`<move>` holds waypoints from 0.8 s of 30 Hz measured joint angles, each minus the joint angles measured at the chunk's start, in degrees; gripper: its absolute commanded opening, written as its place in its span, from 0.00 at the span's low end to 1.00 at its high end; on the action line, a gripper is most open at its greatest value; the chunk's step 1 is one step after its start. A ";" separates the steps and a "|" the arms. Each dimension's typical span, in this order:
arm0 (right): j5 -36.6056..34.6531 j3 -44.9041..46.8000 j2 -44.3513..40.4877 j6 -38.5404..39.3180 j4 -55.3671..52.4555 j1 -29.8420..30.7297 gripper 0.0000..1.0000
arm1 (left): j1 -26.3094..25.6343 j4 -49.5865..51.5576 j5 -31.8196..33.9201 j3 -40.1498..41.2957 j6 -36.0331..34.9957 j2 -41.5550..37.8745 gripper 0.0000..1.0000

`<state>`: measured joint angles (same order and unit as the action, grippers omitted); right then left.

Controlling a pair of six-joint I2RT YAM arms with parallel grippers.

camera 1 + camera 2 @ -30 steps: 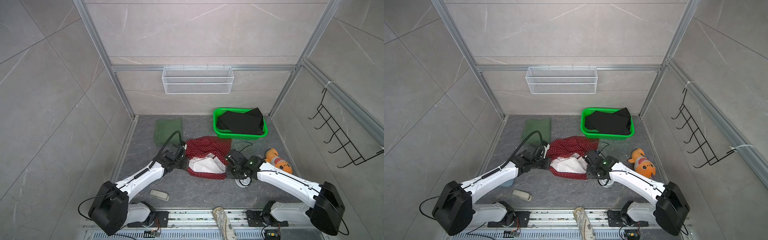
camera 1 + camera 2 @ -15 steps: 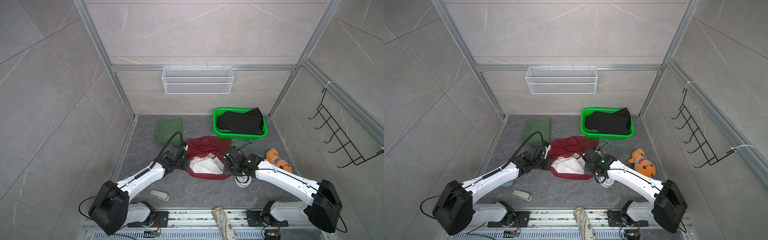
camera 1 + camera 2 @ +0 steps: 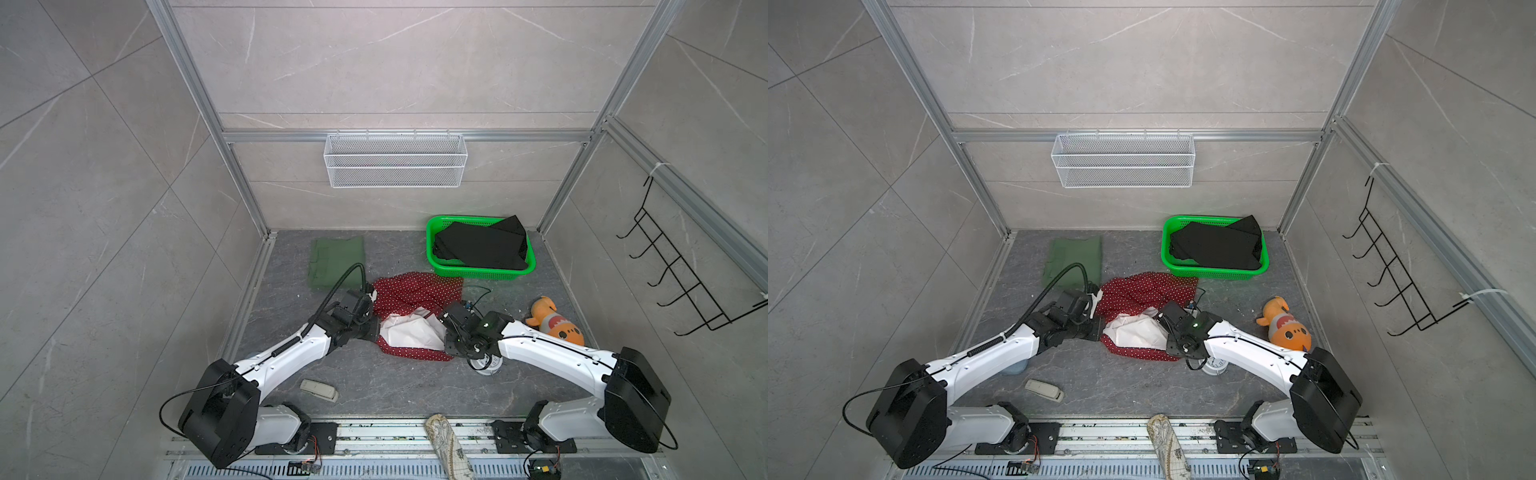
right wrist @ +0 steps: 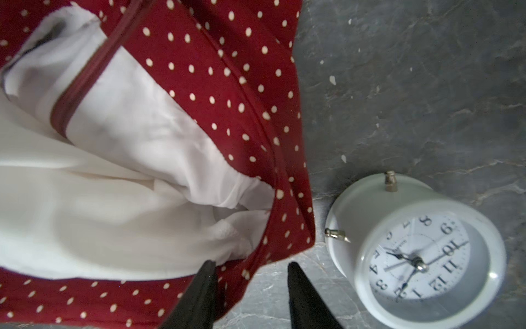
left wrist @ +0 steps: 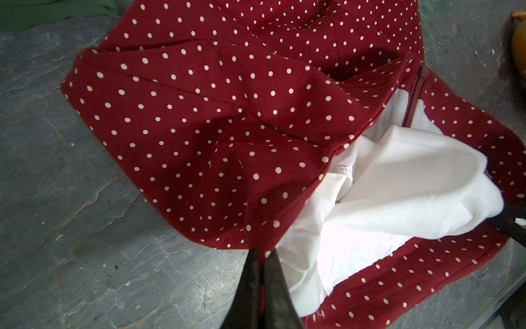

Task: Fold and stack skirts
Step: Flatten out the skirt at the center of the table.

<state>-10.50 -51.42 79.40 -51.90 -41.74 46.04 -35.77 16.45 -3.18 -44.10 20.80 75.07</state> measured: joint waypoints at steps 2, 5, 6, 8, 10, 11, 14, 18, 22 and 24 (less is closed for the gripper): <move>-0.02 0.31 0.00 -0.28 -0.02 0.09 0.30 | 0.00 -0.02 0.02 0.00 0.00 0.00 0.00; -0.02 0.57 0.00 -0.92 0.00 0.22 0.18 | -0.09 -0.02 0.02 0.00 0.00 0.00 0.00; -0.02 0.57 0.00 -1.07 0.04 0.28 0.15 | -0.11 -0.02 0.02 0.00 0.00 0.00 0.00; -0.02 0.59 0.00 -1.14 0.09 0.37 0.07 | -0.24 -0.02 0.02 0.00 0.00 0.00 0.00; -0.04 0.76 0.00 -1.20 0.31 0.48 0.00 | -0.24 -0.02 0.02 0.00 0.00 0.00 0.00; -0.04 0.87 0.00 -1.38 0.44 0.50 0.00 | -0.26 -0.02 0.02 0.00 0.00 0.00 0.00; 0.00 1.05 0.00 -1.07 0.52 0.57 0.00 | -0.26 0.07 0.04 0.00 0.00 -0.02 0.19; 0.00 1.44 0.00 -1.05 0.90 0.81 0.00 | -0.26 1.62 0.07 -0.17 -1.03 -0.37 0.56; -0.28 2.19 0.00 -0.74 1.27 1.44 0.00 | -0.26 5.18 1.16 -2.64 -3.65 -1.81 0.63; -0.52 2.60 0.00 -0.39 1.27 1.73 0.00 | -0.26 6.49 1.84 -5.07 -5.60 -2.19 0.63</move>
<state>-11.03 -48.82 79.40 -52.29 -40.47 47.77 -36.03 22.94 -1.34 -49.17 15.20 72.88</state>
